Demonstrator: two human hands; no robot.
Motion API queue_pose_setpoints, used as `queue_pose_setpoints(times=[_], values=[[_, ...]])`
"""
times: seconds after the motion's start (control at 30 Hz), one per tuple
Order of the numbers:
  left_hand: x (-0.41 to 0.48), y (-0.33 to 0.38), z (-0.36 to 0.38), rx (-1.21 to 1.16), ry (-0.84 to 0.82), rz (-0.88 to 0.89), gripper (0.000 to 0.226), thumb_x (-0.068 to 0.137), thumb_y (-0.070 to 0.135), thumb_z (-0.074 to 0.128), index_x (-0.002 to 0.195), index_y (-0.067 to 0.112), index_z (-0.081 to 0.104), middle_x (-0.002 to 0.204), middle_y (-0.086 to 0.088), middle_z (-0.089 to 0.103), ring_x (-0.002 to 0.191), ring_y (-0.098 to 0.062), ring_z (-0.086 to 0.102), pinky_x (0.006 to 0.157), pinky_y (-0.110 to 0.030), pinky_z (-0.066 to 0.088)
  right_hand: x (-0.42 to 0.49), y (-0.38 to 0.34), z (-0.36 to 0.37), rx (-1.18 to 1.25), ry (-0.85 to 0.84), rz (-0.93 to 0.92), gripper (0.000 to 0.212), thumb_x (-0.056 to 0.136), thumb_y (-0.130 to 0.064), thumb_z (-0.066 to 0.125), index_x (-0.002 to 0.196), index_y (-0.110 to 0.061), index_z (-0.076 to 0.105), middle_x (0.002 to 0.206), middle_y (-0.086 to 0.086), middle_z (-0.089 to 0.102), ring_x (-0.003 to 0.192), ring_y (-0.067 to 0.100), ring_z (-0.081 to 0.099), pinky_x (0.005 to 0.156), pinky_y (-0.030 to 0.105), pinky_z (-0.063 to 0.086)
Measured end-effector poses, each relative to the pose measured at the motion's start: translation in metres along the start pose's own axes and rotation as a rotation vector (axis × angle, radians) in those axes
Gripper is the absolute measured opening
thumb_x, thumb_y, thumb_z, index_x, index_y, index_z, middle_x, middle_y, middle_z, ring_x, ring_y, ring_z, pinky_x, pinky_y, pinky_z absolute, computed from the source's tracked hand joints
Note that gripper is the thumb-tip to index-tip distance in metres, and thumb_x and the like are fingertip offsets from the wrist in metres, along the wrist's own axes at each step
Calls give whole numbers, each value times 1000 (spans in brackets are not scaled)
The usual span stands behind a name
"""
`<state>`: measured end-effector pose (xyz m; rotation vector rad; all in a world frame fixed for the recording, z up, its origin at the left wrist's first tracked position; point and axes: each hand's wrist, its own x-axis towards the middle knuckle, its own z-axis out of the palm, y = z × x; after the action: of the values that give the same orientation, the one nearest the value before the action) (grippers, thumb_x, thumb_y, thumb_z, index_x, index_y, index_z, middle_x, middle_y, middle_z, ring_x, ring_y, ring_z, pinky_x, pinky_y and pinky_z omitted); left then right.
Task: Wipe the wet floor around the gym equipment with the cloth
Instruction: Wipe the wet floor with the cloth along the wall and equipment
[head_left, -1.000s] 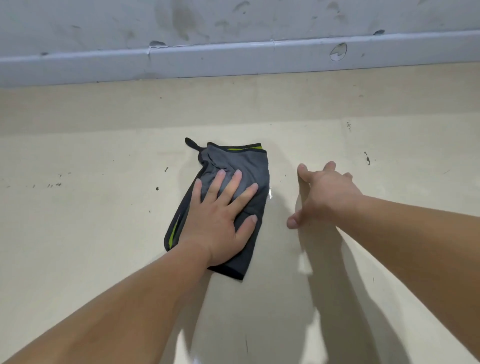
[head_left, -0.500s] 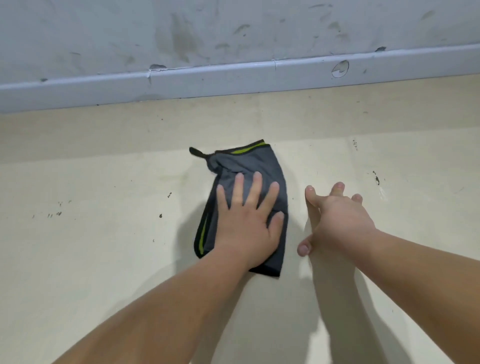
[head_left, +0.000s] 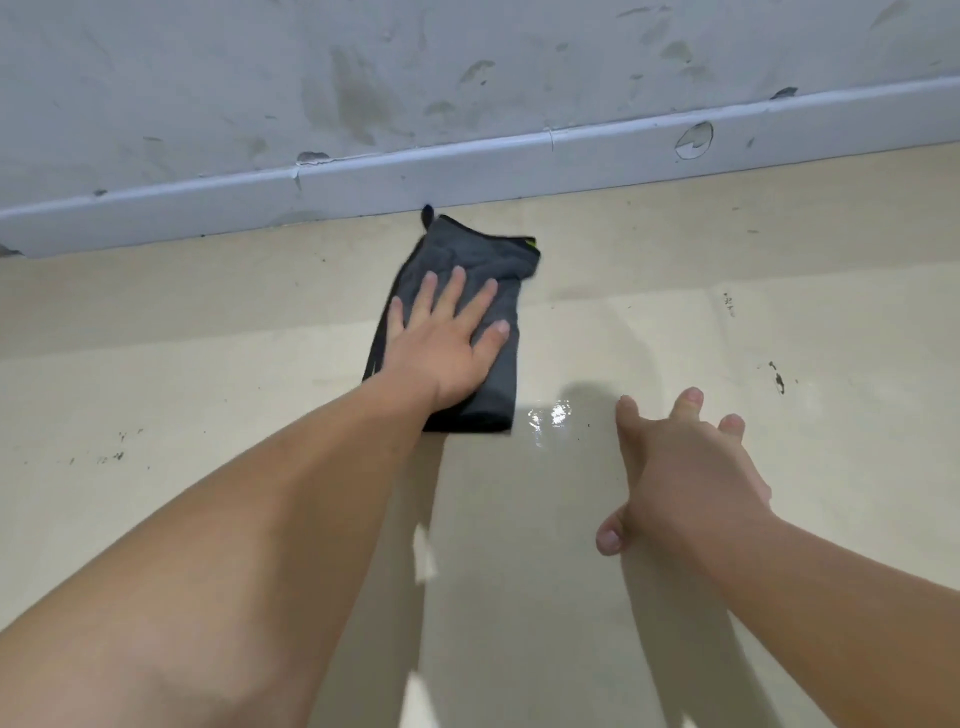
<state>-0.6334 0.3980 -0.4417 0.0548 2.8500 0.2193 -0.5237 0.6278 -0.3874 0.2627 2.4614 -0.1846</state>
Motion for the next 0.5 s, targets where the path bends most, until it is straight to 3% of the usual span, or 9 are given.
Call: queue_pose_setpoints(times=[0.17, 0.33, 0.4, 0.5], values=[[47, 20, -11, -39, -13, -121, 65, 105, 67, 10, 165, 46, -3, 176, 3, -16, 160, -28, -20, 125, -63, -11, 3, 0, 1, 23, -47, 1, 143, 51, -34, 97, 153, -54, 0, 167, 6, -19, 152, 47, -11, 102, 72, 40], [75, 59, -17, -61, -48, -230, 64, 107, 56, 8, 166, 38, -9, 174, 0, -21, 158, -38, -24, 119, -74, -12, 7, 0, 1, 32, -57, 3, 143, 54, -35, 97, 154, -53, -4, 166, 8, -23, 151, 48, -15, 103, 74, 37], [73, 81, -18, -62, -70, -122, 65, 106, 57, 13, 166, 40, -5, 175, 4, -18, 158, -38, -23, 120, -74, -12, 5, -1, -1, 41, -58, -3, 143, 55, -34, 97, 155, -53, -4, 166, 7, -23, 152, 48, -16, 104, 75, 36], [42, 112, 6, 44, -55, 217, 62, 107, 59, 16, 166, 46, 4, 176, 9, -8, 161, -30, -17, 122, -70, -10, 2, 1, -1, 52, -60, 2, 142, 56, -32, 97, 156, -52, -1, 168, 6, -21, 152, 47, -15, 106, 75, 34]])
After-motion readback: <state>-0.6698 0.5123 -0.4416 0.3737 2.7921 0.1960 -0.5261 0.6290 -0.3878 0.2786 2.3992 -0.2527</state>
